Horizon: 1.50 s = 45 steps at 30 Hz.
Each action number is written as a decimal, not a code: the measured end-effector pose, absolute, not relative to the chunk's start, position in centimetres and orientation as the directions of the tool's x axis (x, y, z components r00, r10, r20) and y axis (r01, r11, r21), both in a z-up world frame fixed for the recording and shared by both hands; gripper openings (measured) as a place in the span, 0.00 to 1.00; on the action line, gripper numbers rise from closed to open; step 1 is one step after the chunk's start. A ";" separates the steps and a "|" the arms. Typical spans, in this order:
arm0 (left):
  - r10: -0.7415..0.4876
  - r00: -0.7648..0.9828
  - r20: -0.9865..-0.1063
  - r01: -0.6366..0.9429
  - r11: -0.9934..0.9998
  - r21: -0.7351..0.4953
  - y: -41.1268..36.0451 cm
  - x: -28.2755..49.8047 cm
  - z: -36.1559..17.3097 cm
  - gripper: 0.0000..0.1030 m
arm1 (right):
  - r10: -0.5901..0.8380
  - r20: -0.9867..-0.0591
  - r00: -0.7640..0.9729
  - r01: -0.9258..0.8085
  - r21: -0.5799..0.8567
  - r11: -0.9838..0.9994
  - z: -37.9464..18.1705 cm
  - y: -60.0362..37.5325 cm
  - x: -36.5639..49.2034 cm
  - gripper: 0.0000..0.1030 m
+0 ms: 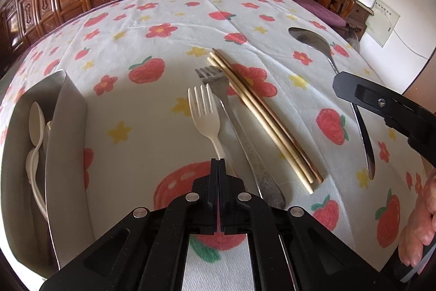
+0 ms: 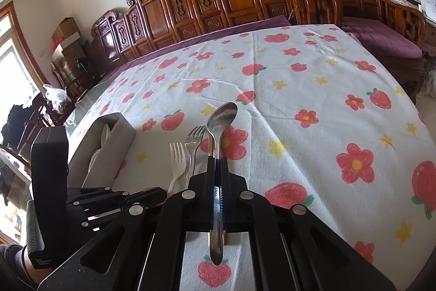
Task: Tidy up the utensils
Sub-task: 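Grasp the white plastic fork with the left tool while the right tool holds the steel spoon, then carry the white fork into the tray and open the left tool while the right tool lifts the spoon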
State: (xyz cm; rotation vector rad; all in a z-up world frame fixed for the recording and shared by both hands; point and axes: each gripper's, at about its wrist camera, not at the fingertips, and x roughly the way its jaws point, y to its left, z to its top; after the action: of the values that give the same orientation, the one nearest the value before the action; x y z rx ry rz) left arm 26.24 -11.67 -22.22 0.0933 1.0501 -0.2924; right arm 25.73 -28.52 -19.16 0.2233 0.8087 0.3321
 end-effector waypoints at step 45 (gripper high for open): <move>-0.129 0.619 -0.775 0.255 0.966 0.043 -6.4 23.4 -11.9 0.06 | 0.418 -0.602 0.681 -0.307 0.283 0.909 -13.2 -25.4 21.5 0.04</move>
State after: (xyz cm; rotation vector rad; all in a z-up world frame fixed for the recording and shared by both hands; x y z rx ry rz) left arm 23.39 -6.43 -11.88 0.1540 0.8764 -0.2221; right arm 21.54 -25.36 -13.19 0.1636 0.7140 0.4088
